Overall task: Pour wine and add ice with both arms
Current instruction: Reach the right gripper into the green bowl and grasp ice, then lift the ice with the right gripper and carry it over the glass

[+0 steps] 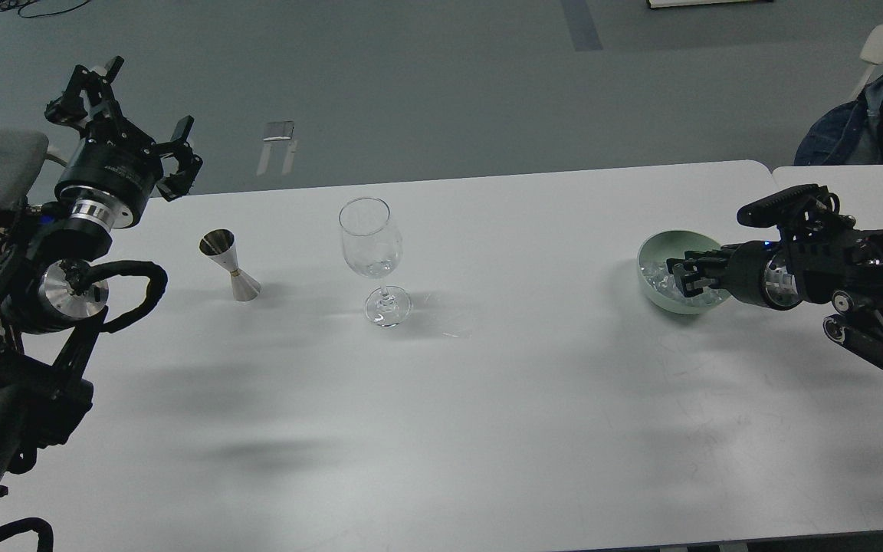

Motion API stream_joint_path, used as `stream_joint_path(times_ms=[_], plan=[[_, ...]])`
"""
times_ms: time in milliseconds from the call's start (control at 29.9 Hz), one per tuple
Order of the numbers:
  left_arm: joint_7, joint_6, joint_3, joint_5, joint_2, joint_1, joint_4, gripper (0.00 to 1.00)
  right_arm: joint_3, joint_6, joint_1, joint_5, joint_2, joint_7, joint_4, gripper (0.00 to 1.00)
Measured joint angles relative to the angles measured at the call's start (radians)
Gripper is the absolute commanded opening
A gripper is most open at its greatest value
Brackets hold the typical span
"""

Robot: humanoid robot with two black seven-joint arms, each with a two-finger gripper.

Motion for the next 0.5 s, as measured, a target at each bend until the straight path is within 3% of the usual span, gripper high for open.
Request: stream_joint_path(times_ms=[501], plan=[[0.001, 0.0, -0.003, -0.001, 0.005, -0.001, -0.001, 0.97, 0.045, -0.028, 0.009, 0.007, -0.141, 0.008, 0.138, 0.0]])
